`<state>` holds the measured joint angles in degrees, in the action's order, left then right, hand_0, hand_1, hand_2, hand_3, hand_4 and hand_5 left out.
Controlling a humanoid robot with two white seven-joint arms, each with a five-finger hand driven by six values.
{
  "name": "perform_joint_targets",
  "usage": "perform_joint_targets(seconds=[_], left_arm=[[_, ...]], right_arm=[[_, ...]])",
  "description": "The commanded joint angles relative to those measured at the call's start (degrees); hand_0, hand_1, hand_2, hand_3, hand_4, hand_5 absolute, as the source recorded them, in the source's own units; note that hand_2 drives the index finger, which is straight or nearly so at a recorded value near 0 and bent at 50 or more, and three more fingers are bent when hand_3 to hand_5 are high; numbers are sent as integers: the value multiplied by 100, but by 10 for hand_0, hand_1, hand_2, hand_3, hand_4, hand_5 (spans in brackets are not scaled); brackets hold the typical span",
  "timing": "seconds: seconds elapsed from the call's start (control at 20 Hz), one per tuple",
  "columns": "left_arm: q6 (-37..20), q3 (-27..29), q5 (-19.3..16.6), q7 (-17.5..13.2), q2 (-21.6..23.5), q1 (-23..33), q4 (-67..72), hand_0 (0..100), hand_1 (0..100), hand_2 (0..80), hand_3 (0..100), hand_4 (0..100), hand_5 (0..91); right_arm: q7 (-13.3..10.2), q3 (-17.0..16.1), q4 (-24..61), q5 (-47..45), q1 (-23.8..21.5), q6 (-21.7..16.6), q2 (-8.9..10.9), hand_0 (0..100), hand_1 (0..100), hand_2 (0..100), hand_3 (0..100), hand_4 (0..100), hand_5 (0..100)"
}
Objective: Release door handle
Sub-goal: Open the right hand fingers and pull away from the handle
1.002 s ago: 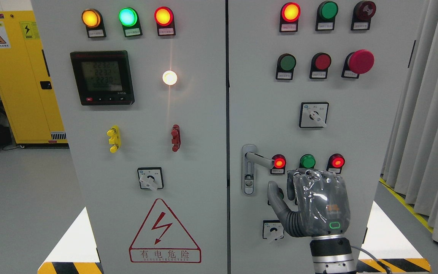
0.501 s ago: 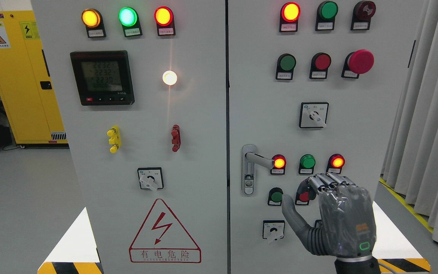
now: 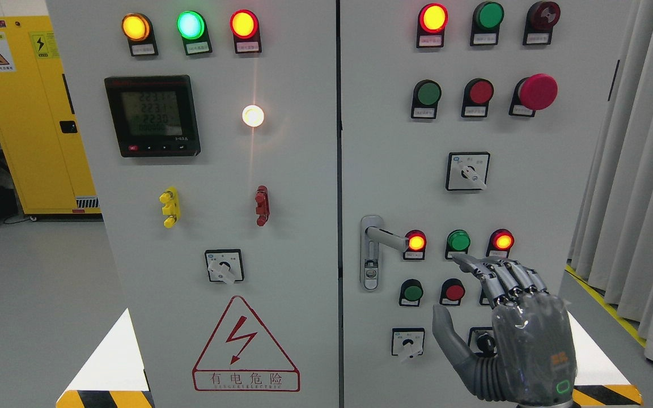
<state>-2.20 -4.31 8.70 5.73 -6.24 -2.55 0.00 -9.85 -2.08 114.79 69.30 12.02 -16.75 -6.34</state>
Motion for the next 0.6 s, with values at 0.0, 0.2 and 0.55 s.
perform_joint_targets(seconds=[0.0, 0.2, 0.55], left_arm=[[0, 1, 0, -2, 0, 0, -70, 120, 556, 0, 0, 0, 0], [0, 1, 0, -2, 0, 0, -70, 120, 556, 0, 0, 0, 0], [0, 1, 0, -2, 0, 0, -70, 120, 556, 0, 0, 0, 0]], right_arm=[[45, -152, 87, -110, -60, -12, -8, 585, 336, 0, 0, 0, 0], [71, -117, 105, -118, -60, -12, -17, 572, 334, 0, 0, 0, 0], [80, -135, 114, -119, -60, -12, -25, 555, 331, 0, 0, 0, 0]])
